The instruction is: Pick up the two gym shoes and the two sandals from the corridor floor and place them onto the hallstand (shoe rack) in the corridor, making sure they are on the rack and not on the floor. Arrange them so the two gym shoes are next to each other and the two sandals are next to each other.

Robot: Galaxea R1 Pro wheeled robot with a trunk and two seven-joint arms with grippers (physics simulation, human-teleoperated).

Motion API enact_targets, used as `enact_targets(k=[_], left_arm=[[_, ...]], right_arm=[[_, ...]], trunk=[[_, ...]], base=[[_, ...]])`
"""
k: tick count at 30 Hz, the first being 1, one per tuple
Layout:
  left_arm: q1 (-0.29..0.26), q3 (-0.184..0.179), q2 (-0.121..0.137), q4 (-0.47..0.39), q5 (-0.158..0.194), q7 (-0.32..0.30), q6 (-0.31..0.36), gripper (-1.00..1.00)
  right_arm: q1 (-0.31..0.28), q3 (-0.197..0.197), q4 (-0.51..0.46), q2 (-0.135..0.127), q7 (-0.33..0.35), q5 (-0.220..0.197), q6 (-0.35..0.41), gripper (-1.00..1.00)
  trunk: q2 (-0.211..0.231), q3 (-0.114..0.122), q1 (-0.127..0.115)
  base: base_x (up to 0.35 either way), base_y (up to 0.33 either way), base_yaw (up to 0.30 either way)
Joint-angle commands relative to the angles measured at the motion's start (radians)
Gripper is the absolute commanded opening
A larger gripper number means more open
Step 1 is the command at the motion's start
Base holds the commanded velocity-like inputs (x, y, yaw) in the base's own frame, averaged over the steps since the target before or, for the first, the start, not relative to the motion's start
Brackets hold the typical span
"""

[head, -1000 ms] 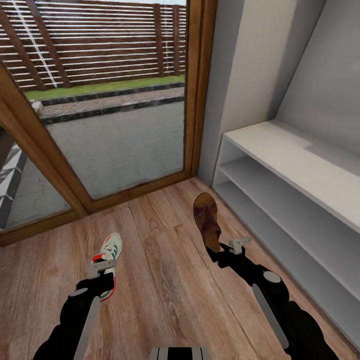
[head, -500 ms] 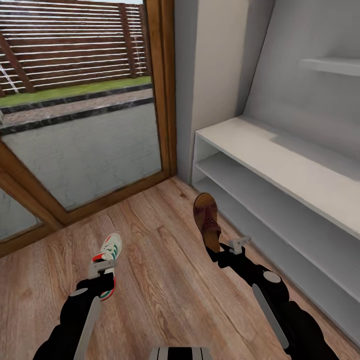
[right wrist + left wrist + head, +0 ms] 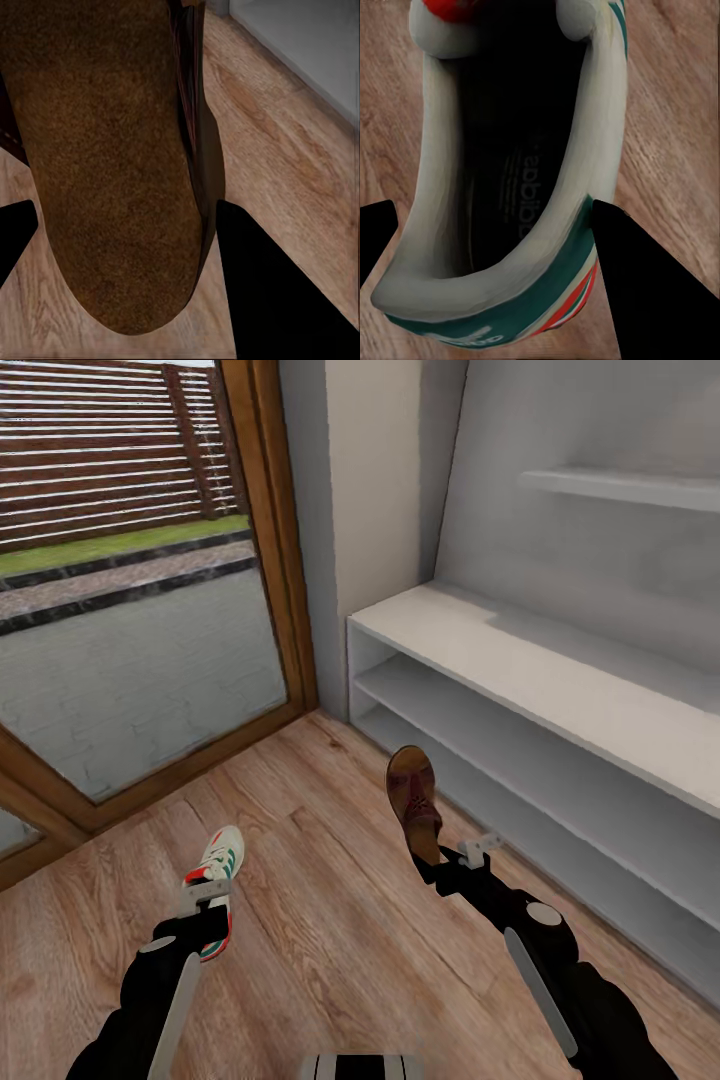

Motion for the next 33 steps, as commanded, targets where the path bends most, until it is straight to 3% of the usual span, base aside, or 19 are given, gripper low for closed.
enact_targets(k=[1, 12, 22, 28, 33], left_arm=[[0.0, 0.0, 0.0, 0.0, -0.001, -0.002, 0.0, -1.0], [0.0, 0.0, 0.0, 0.0, -0.002, -0.002, 0.0, -1.0], [0.0, -0.001, 0.0, 0.0, -0.001, -0.002, 0.0, -1.0], [0.0, -0.044, 0.0, 0.0, -0.002, -0.001, 0.0, -1.0], [0.0, -0.059, 0.0, 0.0, -0.003, -0.001, 0.0, -1.0]], right_arm=[[0.0, 0.0, 0.0, 0.0, 0.0, -0.004, 0.001, -1.0], [0.0, 0.0, 0.0, 0.0, 0.0, -0.004, 0.001, -1.0], [0.0, 0.0, 0.0, 0.0, 0.0, -0.004, 0.001, -1.0], [0.0, 0.0, 0.0, 0.0, -0.001, -0.003, 0.001, -1.0], [0.0, 0.0, 0.0, 0.0, 0.0, -0.004, 0.001, -1.0]], trunk=[[0.0, 0.0, 0.0], [0.0, 0.0, 0.0], [0.0, 0.0, 0.0], [0.0, 0.0, 0.0], [0.0, 0.0, 0.0]], base=[[-0.229, 0.219, -0.297], [-0.22, 0.206, -0.296], [-0.03, 0.032, -0.285], [-0.105, 0.222, -0.28], [-0.031, 0.109, -0.217]])
